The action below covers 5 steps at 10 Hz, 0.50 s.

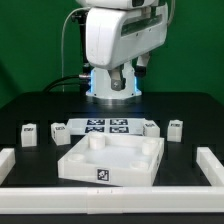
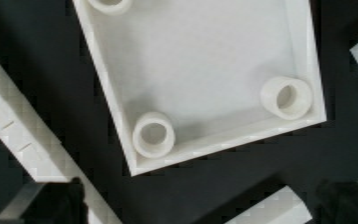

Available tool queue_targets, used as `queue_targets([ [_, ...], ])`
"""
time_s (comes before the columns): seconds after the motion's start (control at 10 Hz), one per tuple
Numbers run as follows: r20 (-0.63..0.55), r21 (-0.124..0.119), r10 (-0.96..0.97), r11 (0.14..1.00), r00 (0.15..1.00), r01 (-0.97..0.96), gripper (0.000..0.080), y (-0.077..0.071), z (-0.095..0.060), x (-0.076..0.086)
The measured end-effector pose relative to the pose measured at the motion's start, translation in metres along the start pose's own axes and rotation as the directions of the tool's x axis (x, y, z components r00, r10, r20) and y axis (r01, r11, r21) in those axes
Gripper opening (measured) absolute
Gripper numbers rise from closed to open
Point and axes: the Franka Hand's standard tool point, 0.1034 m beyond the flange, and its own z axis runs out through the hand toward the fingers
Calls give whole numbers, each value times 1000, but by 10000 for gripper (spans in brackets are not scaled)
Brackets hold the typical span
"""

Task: Assemble one leg

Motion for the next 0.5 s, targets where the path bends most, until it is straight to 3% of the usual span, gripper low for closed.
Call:
queue_targets([
  [0.1, 0, 0, 1, 1000, 1000, -1, 650, 0, 1, -1],
  [0.2, -50, -56, -50, 997, 997, 47, 650, 1, 14, -10],
  [0.4, -102, -80, -56, 996, 993, 47, 650, -16, 48, -36],
  [0.5, -134, -119, -59, 992, 989, 43, 650, -22, 60, -39],
])
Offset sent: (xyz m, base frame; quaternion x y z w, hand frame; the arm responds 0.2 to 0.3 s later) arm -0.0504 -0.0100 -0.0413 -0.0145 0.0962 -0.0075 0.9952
